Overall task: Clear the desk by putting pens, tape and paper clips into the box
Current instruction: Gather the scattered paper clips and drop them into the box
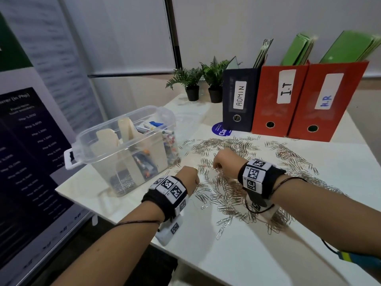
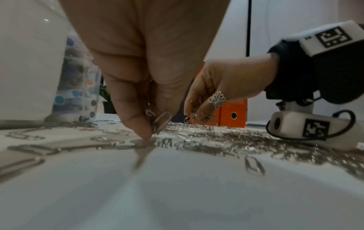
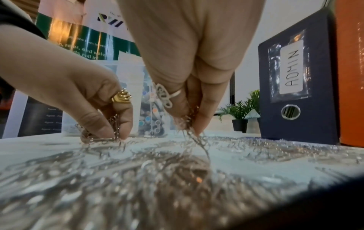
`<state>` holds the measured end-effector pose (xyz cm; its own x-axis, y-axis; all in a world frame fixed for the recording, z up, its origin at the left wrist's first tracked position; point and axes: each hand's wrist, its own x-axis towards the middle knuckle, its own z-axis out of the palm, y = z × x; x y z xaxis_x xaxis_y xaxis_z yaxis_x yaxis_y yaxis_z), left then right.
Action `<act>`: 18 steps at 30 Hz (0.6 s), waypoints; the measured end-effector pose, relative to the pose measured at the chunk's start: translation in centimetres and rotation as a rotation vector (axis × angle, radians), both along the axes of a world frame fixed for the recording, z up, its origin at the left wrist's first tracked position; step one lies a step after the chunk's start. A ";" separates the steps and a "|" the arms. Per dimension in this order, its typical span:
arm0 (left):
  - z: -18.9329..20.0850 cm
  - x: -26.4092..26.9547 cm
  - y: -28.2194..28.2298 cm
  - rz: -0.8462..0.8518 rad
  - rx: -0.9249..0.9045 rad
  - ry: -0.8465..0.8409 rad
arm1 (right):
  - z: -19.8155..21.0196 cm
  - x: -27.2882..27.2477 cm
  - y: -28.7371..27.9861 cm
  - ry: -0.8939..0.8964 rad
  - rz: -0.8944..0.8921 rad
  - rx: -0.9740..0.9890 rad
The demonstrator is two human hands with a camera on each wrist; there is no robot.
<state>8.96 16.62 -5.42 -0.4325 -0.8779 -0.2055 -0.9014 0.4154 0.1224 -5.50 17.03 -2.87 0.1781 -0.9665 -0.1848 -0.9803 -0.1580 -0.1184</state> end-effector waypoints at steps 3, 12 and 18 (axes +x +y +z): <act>1.0 0.7 0.0 0.029 -0.064 0.078 | 0.1 -0.5 0.3 -0.090 0.027 -0.085; 8.6 6.0 1.0 0.190 -0.388 0.510 | 4.3 2.9 -0.8 -0.299 0.164 -0.286; 12.4 14.2 0.0 0.422 -0.536 0.605 | 8.0 7.9 -1.8 -0.356 0.293 -0.381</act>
<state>23.18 16.63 6.97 0.0448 -0.9001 0.4335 -0.8361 0.2037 0.5094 2.39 15.23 5.17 0.4349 -0.8540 0.2856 -0.7996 -0.5121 -0.3135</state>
